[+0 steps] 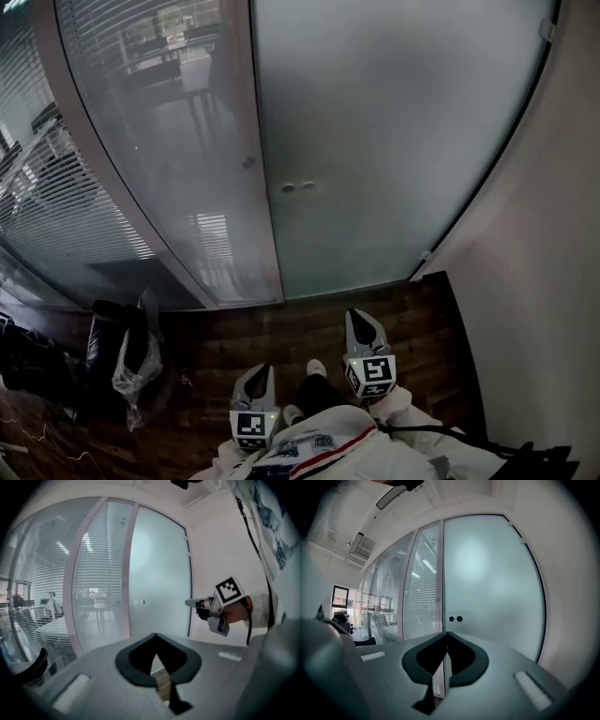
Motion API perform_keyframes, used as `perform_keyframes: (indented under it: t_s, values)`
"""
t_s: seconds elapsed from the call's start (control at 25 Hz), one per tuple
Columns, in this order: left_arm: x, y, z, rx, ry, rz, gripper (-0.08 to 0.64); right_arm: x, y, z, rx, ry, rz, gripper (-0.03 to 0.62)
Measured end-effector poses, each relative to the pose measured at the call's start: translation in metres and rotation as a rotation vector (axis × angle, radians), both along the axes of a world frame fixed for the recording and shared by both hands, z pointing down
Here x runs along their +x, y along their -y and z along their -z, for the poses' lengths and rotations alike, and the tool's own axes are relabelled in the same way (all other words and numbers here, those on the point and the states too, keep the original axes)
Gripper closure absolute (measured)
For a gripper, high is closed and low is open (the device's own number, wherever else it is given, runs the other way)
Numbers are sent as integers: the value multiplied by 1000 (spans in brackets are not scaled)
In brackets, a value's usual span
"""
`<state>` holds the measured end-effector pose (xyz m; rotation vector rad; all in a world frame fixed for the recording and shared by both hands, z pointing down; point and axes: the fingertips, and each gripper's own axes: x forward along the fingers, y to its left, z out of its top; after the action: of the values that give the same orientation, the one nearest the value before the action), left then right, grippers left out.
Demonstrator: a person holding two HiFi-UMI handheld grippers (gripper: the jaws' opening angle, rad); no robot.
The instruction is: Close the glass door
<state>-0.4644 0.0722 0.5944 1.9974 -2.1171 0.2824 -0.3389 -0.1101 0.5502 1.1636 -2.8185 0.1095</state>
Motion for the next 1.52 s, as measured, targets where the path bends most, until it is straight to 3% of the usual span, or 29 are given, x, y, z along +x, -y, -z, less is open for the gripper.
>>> perform_keyframes:
  t_s: [0.32, 0.56, 0.84, 1.12, 1.28, 1.52]
  values:
    - [89, 11, 7, 10, 32, -75, 558, 102, -29, 0, -17, 22, -16, 583]
    - [175, 26, 23, 24, 61, -38, 558, 191, -51, 1, -41, 35, 81, 583]
    - [269, 20, 30, 49, 95, -6, 558, 286, -75, 12, 6, 68, 138, 584]
    - [308, 0, 40, 40, 121, 17, 558, 319, -101, 24, 16, 53, 190, 586]
    - [322, -12, 39, 7, 120, 7, 558, 325, -114, 12, 10, -18, 196, 588]
    - [316, -19, 29, -22, 126, -2, 558, 325, -121, 8, -19, 15, 177, 588]
